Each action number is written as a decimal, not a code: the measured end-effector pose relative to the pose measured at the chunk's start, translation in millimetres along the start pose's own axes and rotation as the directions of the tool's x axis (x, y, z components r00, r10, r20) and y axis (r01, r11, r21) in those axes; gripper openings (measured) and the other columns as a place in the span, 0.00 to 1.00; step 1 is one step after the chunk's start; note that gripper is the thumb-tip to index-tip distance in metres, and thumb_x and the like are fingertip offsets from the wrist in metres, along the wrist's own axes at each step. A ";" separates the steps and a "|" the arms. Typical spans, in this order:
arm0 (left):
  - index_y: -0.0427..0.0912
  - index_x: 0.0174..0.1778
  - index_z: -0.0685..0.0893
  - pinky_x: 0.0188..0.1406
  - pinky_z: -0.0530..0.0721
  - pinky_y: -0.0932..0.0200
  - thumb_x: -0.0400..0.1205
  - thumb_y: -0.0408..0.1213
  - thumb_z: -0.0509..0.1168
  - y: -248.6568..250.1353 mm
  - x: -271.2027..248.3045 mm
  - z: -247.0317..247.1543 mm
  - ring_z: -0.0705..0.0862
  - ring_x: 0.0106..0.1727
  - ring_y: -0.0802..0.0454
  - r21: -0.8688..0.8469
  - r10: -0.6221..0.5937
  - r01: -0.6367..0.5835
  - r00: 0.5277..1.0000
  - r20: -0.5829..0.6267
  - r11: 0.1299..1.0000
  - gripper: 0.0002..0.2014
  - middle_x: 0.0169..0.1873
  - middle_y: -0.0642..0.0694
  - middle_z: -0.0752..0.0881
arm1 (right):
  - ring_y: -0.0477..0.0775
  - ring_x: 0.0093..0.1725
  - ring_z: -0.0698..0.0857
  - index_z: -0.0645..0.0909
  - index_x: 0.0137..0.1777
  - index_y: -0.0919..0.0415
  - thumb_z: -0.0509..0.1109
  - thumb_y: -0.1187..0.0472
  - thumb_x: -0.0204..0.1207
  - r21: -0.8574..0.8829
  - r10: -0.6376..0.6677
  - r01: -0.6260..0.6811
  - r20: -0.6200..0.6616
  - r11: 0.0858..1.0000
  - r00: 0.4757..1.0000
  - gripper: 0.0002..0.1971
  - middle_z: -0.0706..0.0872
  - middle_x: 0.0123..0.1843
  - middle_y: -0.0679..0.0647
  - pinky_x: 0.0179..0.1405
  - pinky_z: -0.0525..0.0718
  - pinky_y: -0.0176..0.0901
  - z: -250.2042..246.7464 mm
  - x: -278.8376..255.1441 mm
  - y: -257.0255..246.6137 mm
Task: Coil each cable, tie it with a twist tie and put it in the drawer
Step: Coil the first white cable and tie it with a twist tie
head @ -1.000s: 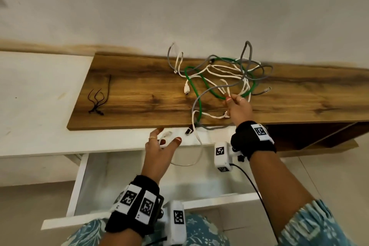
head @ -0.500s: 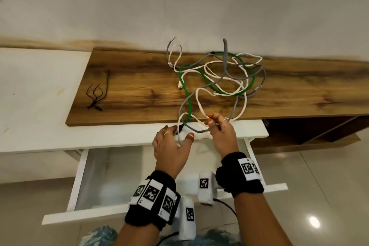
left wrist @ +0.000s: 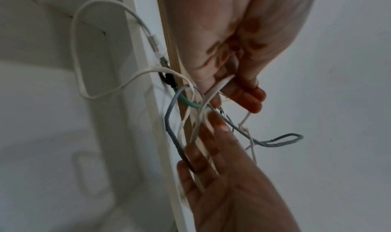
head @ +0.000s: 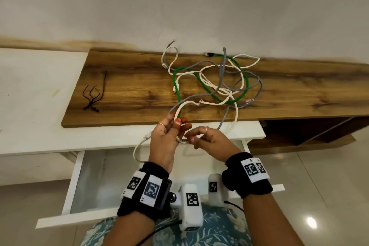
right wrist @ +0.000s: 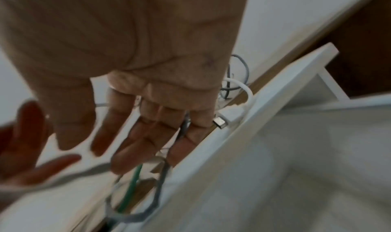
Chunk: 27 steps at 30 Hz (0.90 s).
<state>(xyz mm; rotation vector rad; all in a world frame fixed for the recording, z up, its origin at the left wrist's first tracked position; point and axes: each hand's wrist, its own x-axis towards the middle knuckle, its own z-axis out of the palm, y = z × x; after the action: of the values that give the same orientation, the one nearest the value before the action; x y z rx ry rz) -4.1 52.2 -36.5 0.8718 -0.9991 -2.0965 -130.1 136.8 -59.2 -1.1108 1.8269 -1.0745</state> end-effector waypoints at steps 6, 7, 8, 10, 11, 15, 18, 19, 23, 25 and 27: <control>0.40 0.52 0.82 0.43 0.81 0.62 0.86 0.26 0.55 -3.1 -2.9 -0.3 0.82 0.33 0.56 0.181 -0.070 0.064 0.997 0.030 0.981 0.10 0.34 0.49 0.85 | 0.53 0.48 0.88 0.73 0.69 0.60 0.56 0.48 0.85 0.682 0.323 0.063 -0.424 0.729 0.846 0.20 0.88 0.58 0.57 0.40 0.84 0.42 -20.4 12.9 -11.7; 0.39 0.50 0.82 0.41 0.78 0.61 0.85 0.26 0.55 -2.8 -3.2 -0.8 0.79 0.31 0.55 0.210 -0.093 0.084 0.995 0.035 0.974 0.10 0.32 0.48 0.83 | 0.54 0.53 0.88 0.72 0.71 0.61 0.55 0.47 0.85 0.743 0.321 0.132 -0.434 0.657 0.842 0.22 0.88 0.59 0.57 0.42 0.85 0.42 -23.4 13.2 -14.3; 0.39 0.47 0.82 0.39 0.77 0.60 0.85 0.27 0.56 -2.4 -3.8 -1.0 0.77 0.31 0.54 0.235 -0.115 0.102 0.992 0.043 0.967 0.09 0.30 0.47 0.81 | 0.54 0.55 0.88 0.72 0.72 0.61 0.54 0.49 0.85 0.786 0.310 0.201 -0.445 0.585 0.840 0.21 0.88 0.60 0.57 0.43 0.86 0.43 -26.3 12.8 -17.3; 0.39 0.41 0.79 0.37 0.75 0.60 0.83 0.30 0.59 -3.0 -5.1 -1.1 0.73 0.29 0.55 0.314 -0.143 0.121 0.988 0.050 0.942 0.07 0.27 0.47 0.76 | 0.52 0.49 0.90 0.71 0.72 0.60 0.55 0.55 0.86 0.819 0.271 0.303 -0.471 0.487 0.839 0.18 0.87 0.60 0.56 0.42 0.87 0.41 -30.1 11.3 -23.4; 0.39 0.39 0.78 0.36 0.74 0.60 0.82 0.31 0.60 -3.7 -6.4 -0.8 0.72 0.28 0.55 0.353 -0.154 0.124 0.986 0.058 0.927 0.06 0.26 0.48 0.74 | 0.49 0.41 0.89 0.72 0.72 0.59 0.56 0.59 0.86 0.814 0.244 0.329 -0.483 0.478 0.841 0.16 0.88 0.59 0.55 0.39 0.86 0.39 -31.2 10.0 -27.8; 0.36 0.48 0.82 0.36 0.74 0.62 0.81 0.29 0.60 -6.8 -8.6 1.8 0.74 0.30 0.55 0.388 -0.170 0.113 0.978 0.117 0.915 0.06 0.28 0.48 0.78 | 0.39 0.24 0.73 0.79 0.65 0.56 0.55 0.69 0.85 0.706 0.159 0.333 -0.533 0.625 0.831 0.16 0.86 0.54 0.51 0.24 0.73 0.29 -30.2 6.1 -40.5; 0.37 0.57 0.81 0.38 0.81 0.66 0.80 0.27 0.61 -5.8 -8.2 3.1 0.80 0.32 0.57 0.356 -0.158 0.104 0.979 0.129 0.929 0.11 0.34 0.48 0.84 | 0.41 0.19 0.66 0.75 0.72 0.60 0.51 0.58 0.88 0.738 0.174 0.384 -0.554 0.555 0.814 0.18 0.87 0.59 0.49 0.31 0.71 0.37 -33.3 2.6 -42.9; 0.36 0.59 0.80 0.38 0.82 0.69 0.80 0.26 0.61 -5.6 -8.6 4.1 0.82 0.34 0.57 0.351 -0.150 0.092 0.979 0.140 0.932 0.12 0.38 0.46 0.85 | 0.42 0.18 0.63 0.73 0.74 0.59 0.48 0.51 0.88 0.740 0.147 0.408 -0.557 0.535 0.818 0.22 0.85 0.64 0.49 0.33 0.73 0.38 -34.8 0.2 -44.0; 0.42 0.61 0.80 0.49 0.80 0.68 0.81 0.28 0.62 -6.2 -11.3 6.9 0.85 0.48 0.55 0.374 -0.130 0.057 0.976 0.173 0.926 0.13 0.51 0.46 0.87 | 0.41 0.18 0.63 0.69 0.77 0.57 0.51 0.51 0.86 0.610 0.027 0.493 -0.645 0.620 0.763 0.22 0.83 0.67 0.46 0.34 0.80 0.35 -38.5 -10.7 -51.6; 0.47 0.58 0.81 0.51 0.78 0.67 0.81 0.29 0.63 -7.7 -11.5 8.6 0.84 0.51 0.57 0.377 -0.091 0.019 0.980 0.174 0.926 0.12 0.54 0.48 0.87 | 0.41 0.26 0.72 0.71 0.76 0.57 0.56 0.57 0.84 0.497 -0.006 0.506 -0.709 0.704 0.705 0.20 0.84 0.67 0.49 0.38 0.81 0.36 -37.0 -14.1 -52.1; 0.47 0.57 0.82 0.51 0.78 0.69 0.81 0.30 0.65 -8.8 -10.3 9.3 0.84 0.52 0.57 0.364 -0.054 -0.012 0.984 0.170 0.931 0.11 0.53 0.48 0.87 | 0.43 0.39 0.82 0.72 0.74 0.60 0.59 0.62 0.83 0.464 0.001 0.512 -0.741 0.723 0.671 0.20 0.86 0.64 0.52 0.44 0.82 0.37 -34.0 -18.2 -51.1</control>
<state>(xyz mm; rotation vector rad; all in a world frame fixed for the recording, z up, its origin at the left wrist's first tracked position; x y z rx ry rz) -7.8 68.2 -36.3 0.8831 -1.5161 -2.0668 -137.8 148.8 3.3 -0.5580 1.5517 -2.3697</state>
